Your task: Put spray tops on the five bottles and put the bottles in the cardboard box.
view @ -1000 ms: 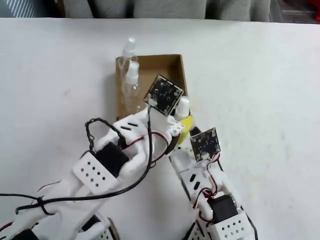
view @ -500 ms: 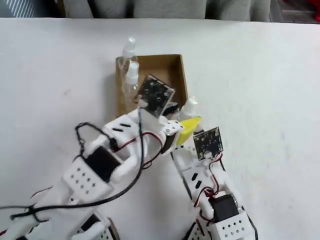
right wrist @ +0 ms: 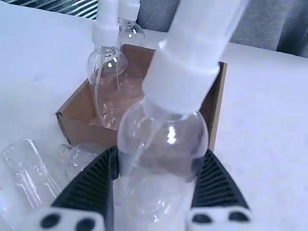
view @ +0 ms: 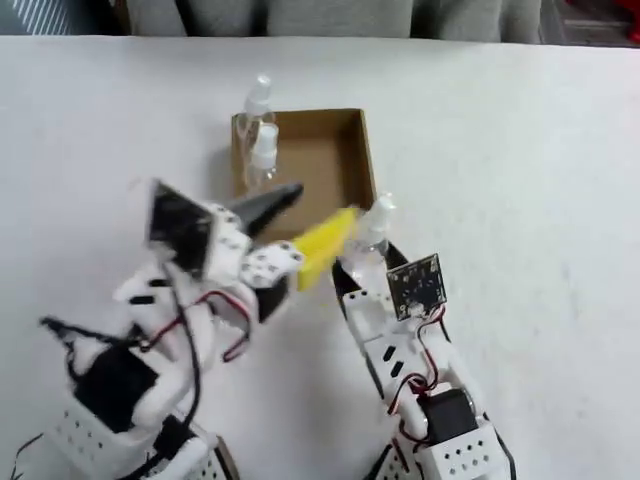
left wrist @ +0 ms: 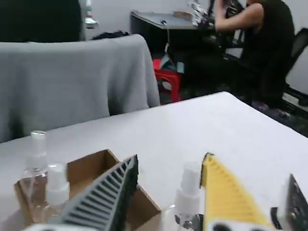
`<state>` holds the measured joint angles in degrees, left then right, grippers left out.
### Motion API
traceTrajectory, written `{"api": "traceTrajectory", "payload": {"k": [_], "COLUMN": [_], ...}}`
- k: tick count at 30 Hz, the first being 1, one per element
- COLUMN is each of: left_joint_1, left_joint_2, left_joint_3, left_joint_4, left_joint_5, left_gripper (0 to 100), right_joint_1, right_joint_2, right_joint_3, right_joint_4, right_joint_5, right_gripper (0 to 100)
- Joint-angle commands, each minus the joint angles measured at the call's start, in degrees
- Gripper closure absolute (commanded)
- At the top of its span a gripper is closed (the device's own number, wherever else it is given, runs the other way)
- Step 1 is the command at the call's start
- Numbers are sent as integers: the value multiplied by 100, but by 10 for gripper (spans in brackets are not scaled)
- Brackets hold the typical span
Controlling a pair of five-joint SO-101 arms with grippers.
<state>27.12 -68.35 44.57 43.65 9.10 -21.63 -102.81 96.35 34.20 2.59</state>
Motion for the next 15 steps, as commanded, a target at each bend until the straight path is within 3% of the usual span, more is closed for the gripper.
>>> {"api": "traceTrajectory", "payload": {"k": [1, 4, 15], "left_joint_1": [-743, -1235, -2879], "left_joint_2": [-312, -514, -2378], "left_joint_3": [229, 651, 2725], "left_joint_4": [53, 26, 18], "left_joint_5": [-18, -18, -26], "left_gripper": [867, 985, 977], "right_joint_1": [145, 259, 286], "right_joint_2": [-48, -48, -48], "right_joint_3": [53, 53, 9], "right_joint_4": [-84, -259, -1543], "right_joint_5": [-26, -26, 26], "right_gripper": [984, 984, 984]}}
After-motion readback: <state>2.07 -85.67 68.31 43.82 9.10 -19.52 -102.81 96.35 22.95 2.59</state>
